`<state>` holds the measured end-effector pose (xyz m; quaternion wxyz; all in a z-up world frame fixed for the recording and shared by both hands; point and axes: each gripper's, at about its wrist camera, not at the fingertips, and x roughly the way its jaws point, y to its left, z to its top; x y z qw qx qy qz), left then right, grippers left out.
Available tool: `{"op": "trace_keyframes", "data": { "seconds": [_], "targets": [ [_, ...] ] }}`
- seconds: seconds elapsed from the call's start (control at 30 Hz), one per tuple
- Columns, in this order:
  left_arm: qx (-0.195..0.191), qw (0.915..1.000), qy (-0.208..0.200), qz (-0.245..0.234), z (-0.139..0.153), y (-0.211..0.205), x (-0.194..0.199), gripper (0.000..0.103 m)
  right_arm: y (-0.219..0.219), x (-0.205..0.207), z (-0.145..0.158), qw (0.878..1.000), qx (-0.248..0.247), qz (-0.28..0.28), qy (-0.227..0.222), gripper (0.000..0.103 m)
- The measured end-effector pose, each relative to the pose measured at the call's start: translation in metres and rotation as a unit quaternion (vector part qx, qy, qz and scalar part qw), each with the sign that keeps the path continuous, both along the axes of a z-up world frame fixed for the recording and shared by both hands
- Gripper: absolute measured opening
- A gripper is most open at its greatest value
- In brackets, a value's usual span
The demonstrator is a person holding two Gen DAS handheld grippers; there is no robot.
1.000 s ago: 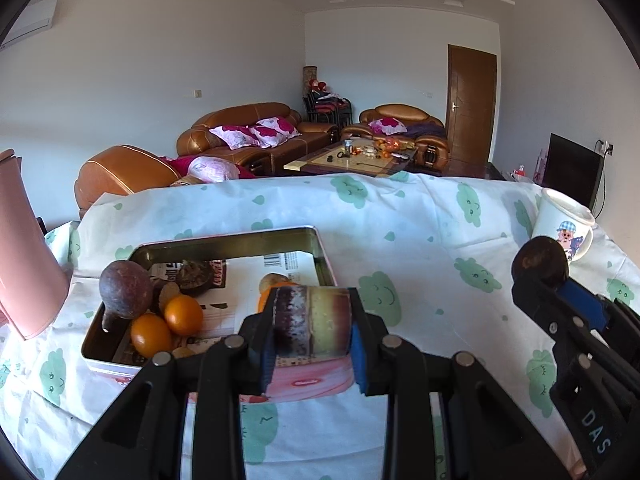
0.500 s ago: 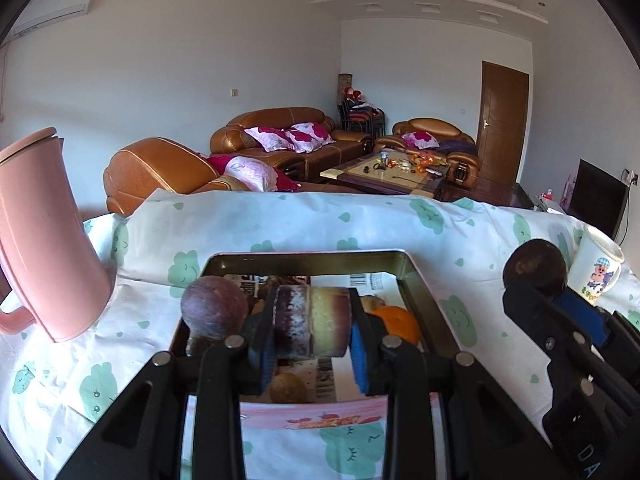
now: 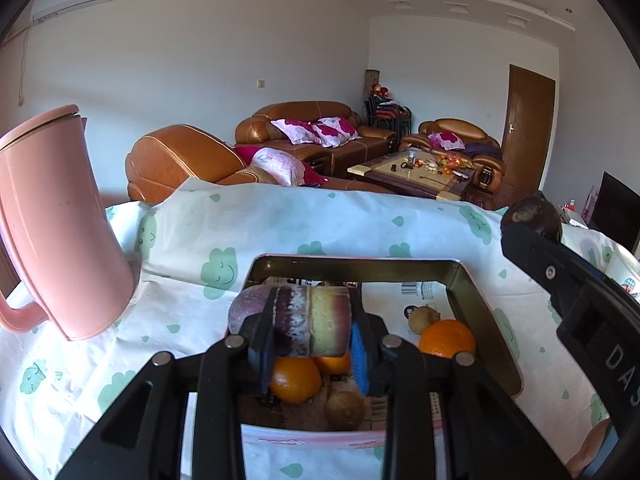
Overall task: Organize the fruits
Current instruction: 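Carry the brown fruit and dessert cup into the pink tin and open both tools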
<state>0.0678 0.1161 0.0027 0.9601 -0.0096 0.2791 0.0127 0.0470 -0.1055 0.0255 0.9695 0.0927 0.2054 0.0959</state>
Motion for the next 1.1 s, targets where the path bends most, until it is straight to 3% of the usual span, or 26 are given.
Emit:
{"op": "trace_keyframes", "data": {
  "seconds": [0.27, 0.43, 0.7, 0.97, 1.1],
  "targets": [
    [0.013, 0.9999, 0.000, -0.006, -0.005, -0.011, 0.011, 0.032, -0.003, 0.013, -0.010, 1.000, -0.007, 0.005, 0.015, 0.033],
    [-0.021, 0.9991, 0.028, -0.023, -0.013, -0.009, 0.028, 0.032, -0.011, 0.026, -0.017, 0.999, -0.005, -0.006, 0.032, 0.033],
    [-0.019, 0.9990, 0.027, -0.032, -0.009, -0.010, 0.030, 0.031, -0.003, 0.048, -0.025, 0.998, 0.008, 0.017, 0.064, 0.033],
    [0.026, 0.9991, 0.014, -0.030, -0.014, -0.019, 0.029, 0.031, 0.022, 0.068, -0.036, 0.992, -0.010, 0.067, 0.102, 0.033],
    [0.034, 0.9988, 0.015, -0.030, -0.014, -0.020, 0.028, 0.031, 0.019, 0.080, -0.043, 0.988, 0.016, 0.089, 0.128, 0.034]
  ]
}}
